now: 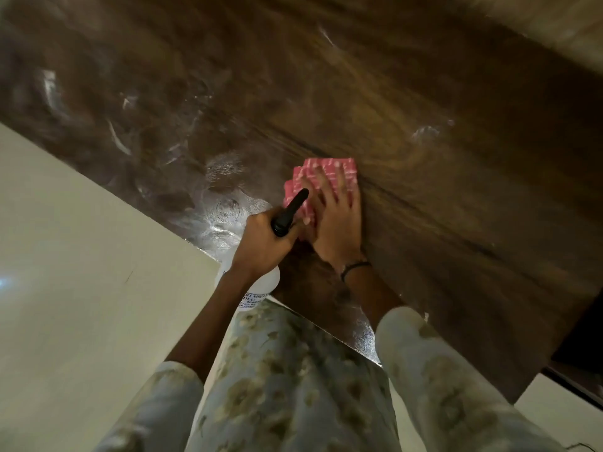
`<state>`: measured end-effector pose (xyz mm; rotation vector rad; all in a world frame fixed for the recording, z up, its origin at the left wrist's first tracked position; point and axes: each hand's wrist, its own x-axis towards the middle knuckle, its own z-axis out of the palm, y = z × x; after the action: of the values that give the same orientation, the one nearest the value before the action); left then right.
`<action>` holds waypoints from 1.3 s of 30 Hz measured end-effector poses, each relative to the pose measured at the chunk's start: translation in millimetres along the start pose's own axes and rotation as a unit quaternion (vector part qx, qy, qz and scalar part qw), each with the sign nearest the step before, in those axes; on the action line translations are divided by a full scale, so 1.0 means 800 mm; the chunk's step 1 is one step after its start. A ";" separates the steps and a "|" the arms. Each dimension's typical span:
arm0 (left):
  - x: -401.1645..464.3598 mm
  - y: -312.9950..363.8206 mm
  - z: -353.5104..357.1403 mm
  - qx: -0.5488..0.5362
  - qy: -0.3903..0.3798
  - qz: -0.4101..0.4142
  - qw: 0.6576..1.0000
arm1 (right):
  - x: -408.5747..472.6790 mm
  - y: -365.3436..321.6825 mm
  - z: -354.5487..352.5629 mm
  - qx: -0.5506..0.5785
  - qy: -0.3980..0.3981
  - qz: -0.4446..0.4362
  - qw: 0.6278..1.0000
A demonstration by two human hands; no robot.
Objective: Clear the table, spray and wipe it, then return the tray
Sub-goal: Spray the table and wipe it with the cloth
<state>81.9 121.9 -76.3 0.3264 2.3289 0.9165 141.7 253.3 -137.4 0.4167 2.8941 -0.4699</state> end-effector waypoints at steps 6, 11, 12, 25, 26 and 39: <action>0.014 0.024 0.012 -0.019 -0.042 -0.002 0.999 | -0.070 0.081 0.005 -0.010 0.013 -0.034 0.999; 0.045 0.066 0.043 0.009 -0.084 0.022 0.996 | -0.059 0.146 -0.024 -0.003 0.047 0.152 0.987; 0.052 0.077 0.051 0.011 -0.095 0.031 0.995 | -0.056 0.150 -0.026 -0.003 0.046 0.169 0.984; 0.113 0.169 0.111 0.008 -0.162 0.040 0.986 | -0.056 0.155 -0.020 0.009 0.067 0.167 0.984; 0.116 0.169 0.113 0.014 -0.164 0.037 0.986 | -0.056 0.158 -0.019 0.013 0.072 0.163 0.984; 0.122 0.149 0.069 -0.017 -0.057 -0.007 0.998 | 0.094 0.196 -0.064 0.021 0.070 0.212 0.975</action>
<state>40.3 279.7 -70.5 0.3390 2.2071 0.9054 111.0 431.6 -150.5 1.0825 2.8081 -0.4430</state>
